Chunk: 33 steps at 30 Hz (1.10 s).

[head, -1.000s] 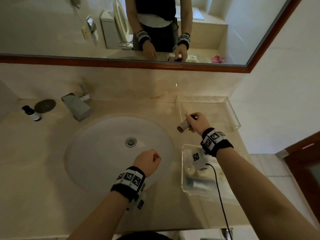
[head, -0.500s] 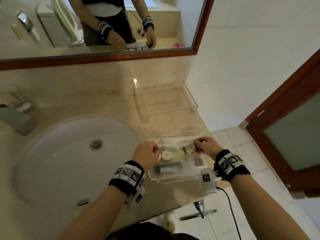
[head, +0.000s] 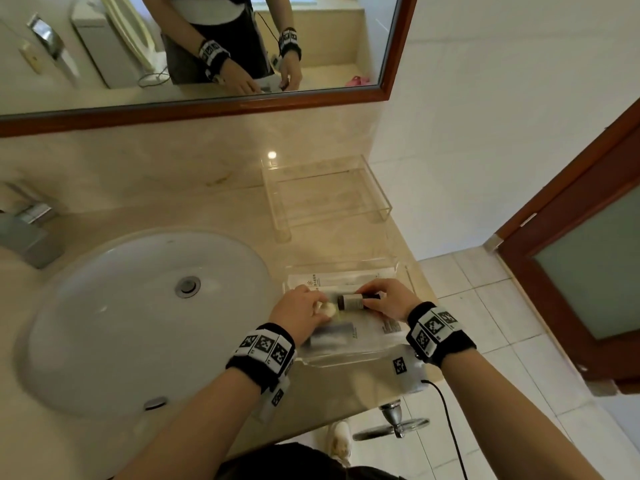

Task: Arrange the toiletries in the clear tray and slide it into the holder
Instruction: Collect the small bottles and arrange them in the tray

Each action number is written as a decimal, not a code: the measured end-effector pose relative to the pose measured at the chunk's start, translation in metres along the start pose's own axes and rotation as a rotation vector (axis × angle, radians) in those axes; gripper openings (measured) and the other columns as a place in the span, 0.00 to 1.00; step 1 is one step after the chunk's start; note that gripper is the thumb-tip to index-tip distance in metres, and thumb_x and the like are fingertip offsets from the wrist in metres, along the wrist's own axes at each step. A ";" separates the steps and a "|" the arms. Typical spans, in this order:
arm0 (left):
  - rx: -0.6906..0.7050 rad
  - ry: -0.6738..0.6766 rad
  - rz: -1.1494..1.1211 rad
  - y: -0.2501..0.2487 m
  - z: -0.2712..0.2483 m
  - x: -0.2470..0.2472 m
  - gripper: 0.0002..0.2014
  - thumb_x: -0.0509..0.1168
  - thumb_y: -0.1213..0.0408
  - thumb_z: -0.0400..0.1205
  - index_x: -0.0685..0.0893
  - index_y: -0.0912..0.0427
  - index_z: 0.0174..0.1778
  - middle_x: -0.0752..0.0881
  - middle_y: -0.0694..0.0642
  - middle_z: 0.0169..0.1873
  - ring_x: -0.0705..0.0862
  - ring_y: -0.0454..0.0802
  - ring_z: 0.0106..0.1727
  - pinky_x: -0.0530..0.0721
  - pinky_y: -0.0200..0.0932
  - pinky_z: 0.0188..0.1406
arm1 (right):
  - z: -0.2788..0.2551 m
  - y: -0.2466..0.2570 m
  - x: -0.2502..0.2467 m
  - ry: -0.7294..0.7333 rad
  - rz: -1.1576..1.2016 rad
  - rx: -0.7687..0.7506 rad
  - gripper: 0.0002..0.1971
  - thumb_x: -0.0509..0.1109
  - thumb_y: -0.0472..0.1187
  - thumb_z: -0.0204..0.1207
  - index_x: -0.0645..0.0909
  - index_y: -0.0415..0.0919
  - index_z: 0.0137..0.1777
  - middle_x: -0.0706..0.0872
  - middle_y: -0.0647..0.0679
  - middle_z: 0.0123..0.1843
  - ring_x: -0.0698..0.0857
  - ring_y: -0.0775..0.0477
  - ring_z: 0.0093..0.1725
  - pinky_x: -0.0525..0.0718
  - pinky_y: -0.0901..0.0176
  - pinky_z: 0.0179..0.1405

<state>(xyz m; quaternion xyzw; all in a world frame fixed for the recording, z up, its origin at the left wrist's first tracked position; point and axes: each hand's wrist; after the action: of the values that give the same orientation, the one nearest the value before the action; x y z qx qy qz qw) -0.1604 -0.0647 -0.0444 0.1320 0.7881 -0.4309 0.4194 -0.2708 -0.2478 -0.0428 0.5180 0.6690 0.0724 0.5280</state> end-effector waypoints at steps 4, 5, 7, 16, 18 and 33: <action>-0.008 -0.021 -0.008 0.000 0.001 0.002 0.15 0.67 0.54 0.79 0.82 0.49 0.61 0.80 0.52 0.57 0.80 0.50 0.57 0.80 0.44 0.62 | -0.001 0.004 0.002 -0.020 -0.004 -0.005 0.12 0.72 0.34 0.74 0.87 0.42 0.57 0.83 0.51 0.51 0.81 0.53 0.49 0.77 0.79 0.38; -0.009 -0.029 -0.004 0.000 0.001 0.002 0.15 0.67 0.54 0.79 0.82 0.49 0.61 0.80 0.51 0.57 0.80 0.49 0.57 0.79 0.43 0.61 | 0.000 0.005 0.003 -0.053 -0.036 -0.014 0.12 0.72 0.34 0.74 0.88 0.43 0.56 0.82 0.52 0.51 0.82 0.51 0.50 0.76 0.78 0.40; -0.011 -0.043 0.002 0.000 0.002 0.003 0.15 0.67 0.54 0.79 0.82 0.49 0.61 0.80 0.51 0.57 0.80 0.49 0.57 0.79 0.42 0.60 | 0.002 0.008 0.005 -0.098 -0.141 -0.044 0.12 0.74 0.36 0.72 0.88 0.44 0.56 0.80 0.50 0.53 0.82 0.47 0.55 0.77 0.68 0.51; -0.003 -0.062 0.023 0.001 0.002 0.007 0.15 0.66 0.54 0.80 0.82 0.50 0.63 0.80 0.52 0.57 0.80 0.50 0.58 0.79 0.44 0.61 | 0.001 0.014 0.010 -0.131 -0.252 -0.039 0.15 0.73 0.39 0.74 0.86 0.42 0.61 0.78 0.48 0.53 0.81 0.43 0.59 0.71 0.66 0.55; 0.000 -0.061 0.021 0.001 0.002 0.007 0.16 0.66 0.54 0.79 0.82 0.50 0.62 0.80 0.53 0.57 0.80 0.50 0.57 0.79 0.44 0.61 | 0.000 0.016 0.010 -0.136 -0.258 -0.035 0.15 0.72 0.39 0.75 0.86 0.42 0.61 0.76 0.50 0.52 0.81 0.43 0.59 0.70 0.67 0.55; -0.247 -0.297 -0.241 0.054 -0.004 -0.050 0.10 0.61 0.61 0.83 0.85 0.61 0.54 0.88 0.57 0.51 0.84 0.52 0.49 0.81 0.43 0.51 | 0.014 0.093 0.007 -0.288 0.052 -0.105 0.17 0.62 0.49 0.82 0.87 0.37 0.52 0.88 0.45 0.42 0.79 0.55 0.30 0.78 0.59 0.42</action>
<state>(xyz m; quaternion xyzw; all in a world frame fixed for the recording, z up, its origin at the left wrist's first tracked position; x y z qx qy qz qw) -0.1012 -0.0215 -0.0357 -0.0802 0.7744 -0.3928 0.4894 -0.2021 -0.2070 0.0068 0.5120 0.5680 0.0456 0.6428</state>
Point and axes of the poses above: each hand's wrist, its own z-axis towards the middle knuckle, its own x-axis out of the palm, y = z × x
